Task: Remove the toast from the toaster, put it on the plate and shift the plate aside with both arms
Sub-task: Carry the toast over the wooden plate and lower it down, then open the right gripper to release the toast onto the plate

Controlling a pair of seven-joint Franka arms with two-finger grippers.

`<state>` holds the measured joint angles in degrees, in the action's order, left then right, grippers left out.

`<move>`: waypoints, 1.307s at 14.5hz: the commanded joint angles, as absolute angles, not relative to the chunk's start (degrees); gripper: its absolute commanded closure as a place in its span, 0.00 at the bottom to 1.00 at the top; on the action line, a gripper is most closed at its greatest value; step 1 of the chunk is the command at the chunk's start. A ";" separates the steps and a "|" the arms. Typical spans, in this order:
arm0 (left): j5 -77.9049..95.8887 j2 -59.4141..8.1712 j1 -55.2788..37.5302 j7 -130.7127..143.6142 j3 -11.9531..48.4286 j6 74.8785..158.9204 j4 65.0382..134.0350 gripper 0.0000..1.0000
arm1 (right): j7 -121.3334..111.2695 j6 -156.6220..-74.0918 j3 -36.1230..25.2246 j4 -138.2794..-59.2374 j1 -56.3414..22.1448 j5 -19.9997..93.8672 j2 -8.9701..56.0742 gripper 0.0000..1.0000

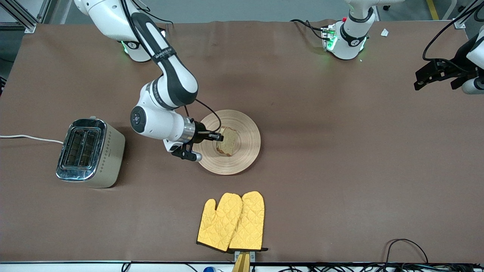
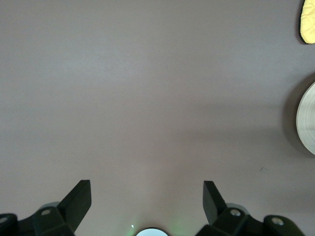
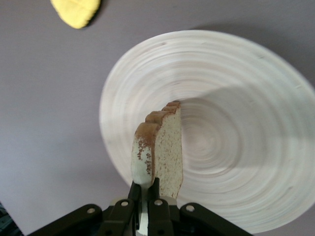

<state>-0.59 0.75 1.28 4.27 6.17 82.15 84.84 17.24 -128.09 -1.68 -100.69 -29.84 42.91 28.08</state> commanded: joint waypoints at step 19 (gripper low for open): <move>11.23 -8.06 2.11 3.60 7.21 85.15 84.37 0.00 | 9.23 -116.65 -14.31 -106.81 -24.61 13.04 15.30 0.00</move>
<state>7.64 -3.27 1.78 4.27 7.01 83.12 85.37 9.05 -120.02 -12.36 -108.26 -24.68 18.85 18.64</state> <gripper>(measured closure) 0.000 0.000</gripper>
